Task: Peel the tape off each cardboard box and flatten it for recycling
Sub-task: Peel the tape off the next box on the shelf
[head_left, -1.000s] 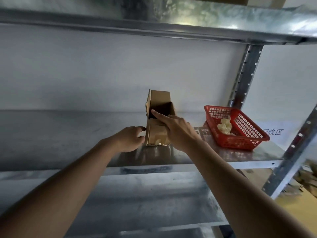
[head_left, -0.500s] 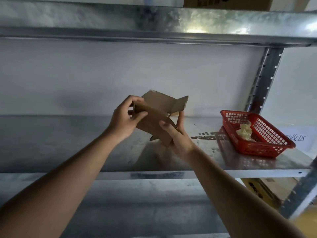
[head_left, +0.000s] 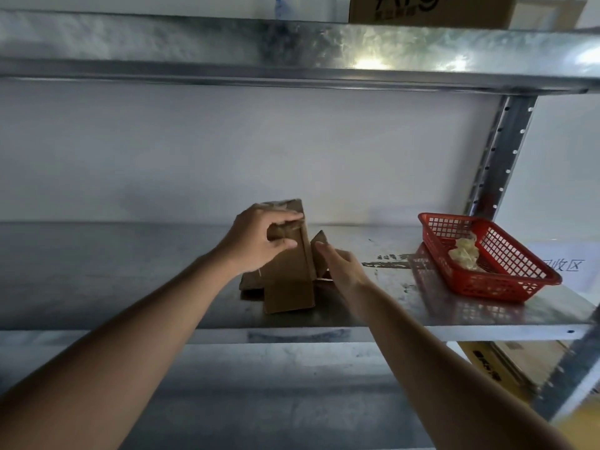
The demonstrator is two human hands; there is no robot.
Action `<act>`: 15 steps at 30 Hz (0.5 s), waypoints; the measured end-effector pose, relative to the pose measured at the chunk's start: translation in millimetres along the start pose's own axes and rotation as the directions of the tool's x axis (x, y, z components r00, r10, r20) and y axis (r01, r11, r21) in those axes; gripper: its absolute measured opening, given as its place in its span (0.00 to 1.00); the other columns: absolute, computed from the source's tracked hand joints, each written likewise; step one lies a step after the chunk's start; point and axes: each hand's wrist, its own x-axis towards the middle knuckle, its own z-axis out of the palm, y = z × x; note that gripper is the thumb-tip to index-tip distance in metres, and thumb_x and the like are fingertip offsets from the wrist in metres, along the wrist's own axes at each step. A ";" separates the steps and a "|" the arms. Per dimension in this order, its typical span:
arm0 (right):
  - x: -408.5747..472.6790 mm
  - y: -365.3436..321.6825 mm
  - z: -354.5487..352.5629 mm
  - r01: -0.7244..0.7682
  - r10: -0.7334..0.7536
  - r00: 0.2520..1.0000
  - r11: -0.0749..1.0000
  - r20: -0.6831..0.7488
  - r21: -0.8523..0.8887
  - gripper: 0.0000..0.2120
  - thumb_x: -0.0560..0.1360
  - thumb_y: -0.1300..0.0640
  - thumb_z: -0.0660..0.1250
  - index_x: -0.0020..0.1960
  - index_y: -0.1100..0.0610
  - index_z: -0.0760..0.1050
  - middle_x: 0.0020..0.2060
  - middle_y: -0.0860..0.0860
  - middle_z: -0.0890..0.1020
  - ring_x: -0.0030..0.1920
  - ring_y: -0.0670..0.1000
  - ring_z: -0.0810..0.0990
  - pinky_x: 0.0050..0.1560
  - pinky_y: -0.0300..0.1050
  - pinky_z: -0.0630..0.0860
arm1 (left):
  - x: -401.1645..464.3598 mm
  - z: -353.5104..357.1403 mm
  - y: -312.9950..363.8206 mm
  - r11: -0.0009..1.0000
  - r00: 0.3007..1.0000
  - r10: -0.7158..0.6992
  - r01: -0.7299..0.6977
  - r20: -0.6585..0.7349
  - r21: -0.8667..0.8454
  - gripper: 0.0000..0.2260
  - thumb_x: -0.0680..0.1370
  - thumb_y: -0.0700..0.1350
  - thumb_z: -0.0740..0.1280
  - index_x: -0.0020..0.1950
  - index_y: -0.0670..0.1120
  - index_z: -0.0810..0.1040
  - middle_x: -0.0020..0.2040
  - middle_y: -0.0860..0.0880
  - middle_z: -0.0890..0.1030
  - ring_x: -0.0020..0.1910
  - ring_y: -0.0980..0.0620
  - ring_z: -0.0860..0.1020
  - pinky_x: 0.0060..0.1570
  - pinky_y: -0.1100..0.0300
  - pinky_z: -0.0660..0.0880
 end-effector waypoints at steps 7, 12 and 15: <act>1.3 3.9 -23.9 0.156 -0.348 0.907 0.802 -0.238 -0.577 0.13 0.76 0.49 0.68 0.59 0.47 0.82 0.54 0.48 0.80 0.52 0.49 0.81 0.55 0.48 0.78 | 5.7 22.3 9.4 0.995 0.991 0.058 -0.067 0.123 0.072 0.25 0.73 0.49 0.80 0.70 0.55 0.80 0.69 0.57 0.79 0.68 0.57 0.74 0.73 0.56 0.67; -12.7 1.5 -14.5 0.469 -0.599 0.788 0.736 -0.145 -0.488 0.09 0.72 0.56 0.76 0.48 0.50 0.78 0.44 0.45 0.81 0.38 0.44 0.81 0.38 0.39 0.77 | 3.5 12.2 8.9 0.994 0.967 -0.071 0.089 0.243 -0.062 0.20 0.81 0.40 0.67 0.71 0.57 0.78 0.61 0.73 0.73 0.58 0.78 0.70 0.57 0.77 0.64; -15.4 5.6 -4.0 0.563 -0.681 0.727 0.666 -0.091 -0.488 0.11 0.71 0.60 0.79 0.43 0.52 0.76 0.41 0.48 0.81 0.38 0.45 0.80 0.38 0.37 0.77 | -2.1 7.3 7.1 0.977 0.948 -0.134 0.174 0.288 -0.119 0.26 0.81 0.31 0.58 0.73 0.53 0.77 0.61 0.73 0.70 0.59 0.83 0.67 0.56 0.84 0.60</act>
